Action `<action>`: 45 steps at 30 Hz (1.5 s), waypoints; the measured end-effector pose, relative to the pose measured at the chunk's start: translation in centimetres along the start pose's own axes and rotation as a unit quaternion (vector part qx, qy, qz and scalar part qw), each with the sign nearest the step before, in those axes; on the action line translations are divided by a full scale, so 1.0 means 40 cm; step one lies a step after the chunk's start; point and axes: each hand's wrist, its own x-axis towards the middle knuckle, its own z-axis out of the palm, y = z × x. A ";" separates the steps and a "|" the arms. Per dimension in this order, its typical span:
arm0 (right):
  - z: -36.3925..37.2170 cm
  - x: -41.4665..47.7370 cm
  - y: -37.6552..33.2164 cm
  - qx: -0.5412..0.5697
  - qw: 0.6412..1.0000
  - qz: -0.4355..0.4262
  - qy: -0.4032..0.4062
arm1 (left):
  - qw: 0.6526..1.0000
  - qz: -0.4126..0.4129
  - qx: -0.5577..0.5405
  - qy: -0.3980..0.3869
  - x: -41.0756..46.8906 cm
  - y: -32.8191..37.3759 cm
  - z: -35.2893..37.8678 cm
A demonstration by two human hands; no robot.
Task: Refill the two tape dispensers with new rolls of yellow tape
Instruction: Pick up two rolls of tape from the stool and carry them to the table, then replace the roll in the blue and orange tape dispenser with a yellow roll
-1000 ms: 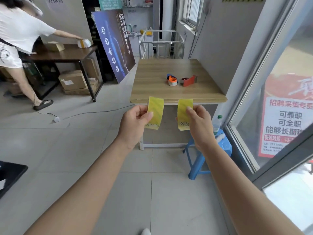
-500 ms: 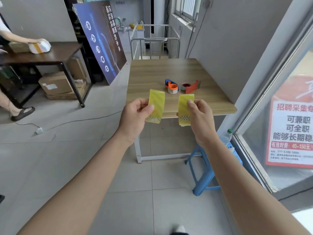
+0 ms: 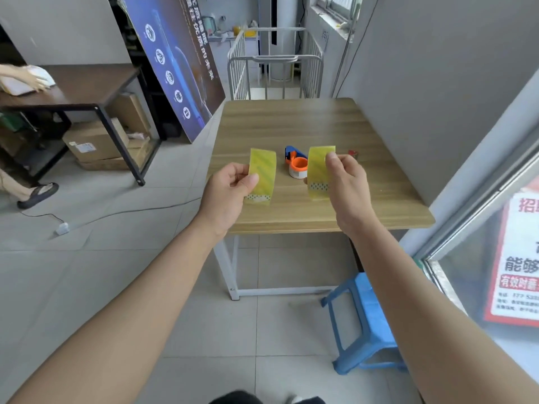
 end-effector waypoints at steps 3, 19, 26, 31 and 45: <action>0.006 0.077 0.011 -0.001 1.000 0.010 -0.024 | 1.000 -0.010 -0.009 -0.005 0.079 -0.019 0.010; 0.216 0.534 0.111 -0.089 0.992 0.076 -0.046 | 0.993 -0.074 -0.011 -0.088 0.634 -0.222 -0.049; 0.255 0.674 0.208 -0.115 0.983 0.139 -0.034 | 0.985 -0.090 0.092 -0.113 0.787 -0.308 -0.042; 0.248 0.747 0.269 -0.163 0.971 0.150 -0.089 | 0.964 -0.088 0.206 -0.145 0.845 -0.371 -0.011; 0.239 0.853 0.438 -0.548 0.743 0.086 -0.375 | 0.781 -0.017 0.549 -0.298 0.905 -0.544 0.026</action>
